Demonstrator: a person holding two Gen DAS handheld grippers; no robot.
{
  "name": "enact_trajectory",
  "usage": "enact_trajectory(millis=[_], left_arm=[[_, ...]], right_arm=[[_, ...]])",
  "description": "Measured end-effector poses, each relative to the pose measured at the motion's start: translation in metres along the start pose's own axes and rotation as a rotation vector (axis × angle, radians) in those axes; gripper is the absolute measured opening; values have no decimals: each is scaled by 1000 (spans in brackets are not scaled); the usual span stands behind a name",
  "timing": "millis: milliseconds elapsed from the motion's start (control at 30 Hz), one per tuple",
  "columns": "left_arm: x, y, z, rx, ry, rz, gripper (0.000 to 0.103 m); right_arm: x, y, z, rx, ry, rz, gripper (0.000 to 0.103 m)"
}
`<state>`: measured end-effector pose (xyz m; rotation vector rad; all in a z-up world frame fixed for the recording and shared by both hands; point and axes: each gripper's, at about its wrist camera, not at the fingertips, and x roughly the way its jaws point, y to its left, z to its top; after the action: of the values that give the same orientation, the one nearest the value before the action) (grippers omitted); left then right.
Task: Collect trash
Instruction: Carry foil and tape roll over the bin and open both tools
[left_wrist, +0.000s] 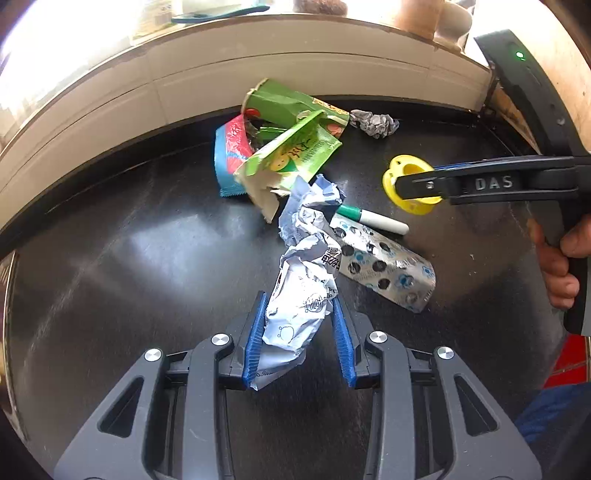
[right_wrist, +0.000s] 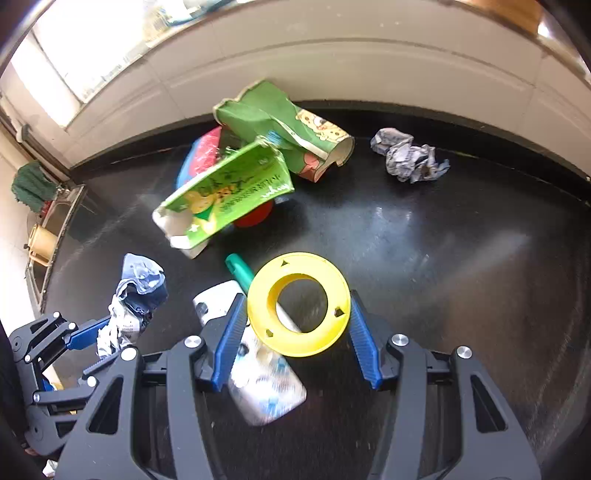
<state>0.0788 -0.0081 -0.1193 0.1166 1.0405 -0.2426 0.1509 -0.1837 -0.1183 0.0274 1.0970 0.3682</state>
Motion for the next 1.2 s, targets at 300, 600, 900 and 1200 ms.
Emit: enact_trajectory(millis=[300, 600, 900, 1200], left_arm=[[-29, -12, -31, -23, 0, 42, 34], [-43, -21, -49, -15, -8, 36, 34], [-74, 9, -66, -132, -56, 103, 34], [-129, 79, -130, -355, -80, 278, 34]], right_arm=[[-38, 8, -50, 0, -3, 1, 54], [-53, 26, -82, -17, -5, 1, 54], [-57, 80, -79, -132, -10, 50, 54], [-35, 216, -76, -409, 44, 209, 54]])
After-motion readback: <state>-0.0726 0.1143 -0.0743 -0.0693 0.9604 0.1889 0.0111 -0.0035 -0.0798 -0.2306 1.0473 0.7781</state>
